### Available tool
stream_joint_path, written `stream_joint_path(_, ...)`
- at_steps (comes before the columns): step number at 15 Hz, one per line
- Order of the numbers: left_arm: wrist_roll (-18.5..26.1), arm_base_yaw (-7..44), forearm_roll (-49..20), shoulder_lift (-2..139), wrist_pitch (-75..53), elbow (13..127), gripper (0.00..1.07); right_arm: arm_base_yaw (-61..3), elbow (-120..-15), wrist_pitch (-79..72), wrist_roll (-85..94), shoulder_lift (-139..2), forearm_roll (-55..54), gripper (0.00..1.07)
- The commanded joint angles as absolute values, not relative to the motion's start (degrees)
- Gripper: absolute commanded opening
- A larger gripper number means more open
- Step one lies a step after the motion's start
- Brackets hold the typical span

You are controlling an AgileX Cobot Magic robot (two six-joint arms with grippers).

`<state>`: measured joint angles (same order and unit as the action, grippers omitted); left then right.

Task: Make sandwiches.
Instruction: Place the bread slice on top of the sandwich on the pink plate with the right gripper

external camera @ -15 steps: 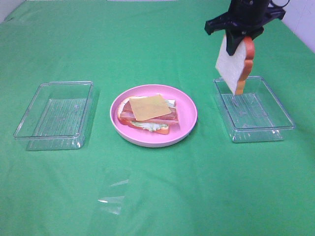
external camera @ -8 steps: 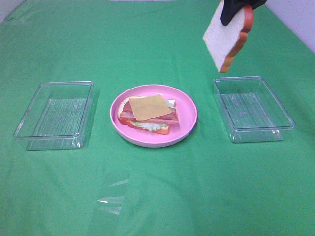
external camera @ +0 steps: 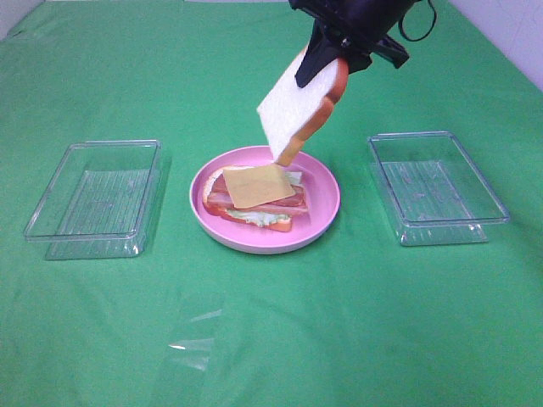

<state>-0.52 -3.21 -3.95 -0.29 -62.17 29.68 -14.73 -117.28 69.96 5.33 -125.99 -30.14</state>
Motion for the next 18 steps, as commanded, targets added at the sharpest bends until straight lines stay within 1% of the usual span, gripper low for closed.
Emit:
stream_joint_path(1,-1.0,-3.4,-3.9,-1.1,-61.5,29.6,1.02,-15.8,-117.4,73.8,7.4,-128.3,-35.2,0.12)
stream_joint_path(3,-1.0,-3.4,-3.9,-1.1,-61.5,29.6,1.02,-17.9,-117.4,72.1,8.3,-130.3,-37.0,0.12)
stream_joint_path(7,-1.0,-3.4,-3.9,-1.1,-61.5,29.6,1.02,-22.2,-117.4,67.6,10.2,-133.8,-37.1,0.12)
stream_joint_path(10,-1.0,-3.4,-3.9,-1.1,-61.5,29.6,1.02,-22.2,-117.4,63.8,11.0,-135.1,-36.8,0.12)
stream_joint_path(11,-1.0,-3.4,-3.9,-1.1,-61.5,29.6,1.02,-22.1,-117.4,62.7,11.0,-135.4,-35.1,0.12)
stream_joint_path(14,-1.0,-3.4,-3.9,-1.1,-61.5,29.6,1.02,-22.1,-117.4,62.5,10.8,-135.4,-31.9,0.12)
stream_joint_path(16,-1.0,-3.4,-3.9,-1.1,-61.5,29.6,1.02,-22.1,-117.4,62.5,10.5,-135.4,-31.8,0.13)
stream_joint_path(17,-1.0,-3.4,-3.9,-1.1,-61.5,29.6,1.02,-22.1,-117.4,62.5,10.4,-135.4,-31.7,0.16)
stream_joint_path(18,-1.0,-3.4,-3.9,-1.1,-61.5,29.6,1.02,-22.1,-117.4,62.5,10.3,-135.4,-31.7,0.23)
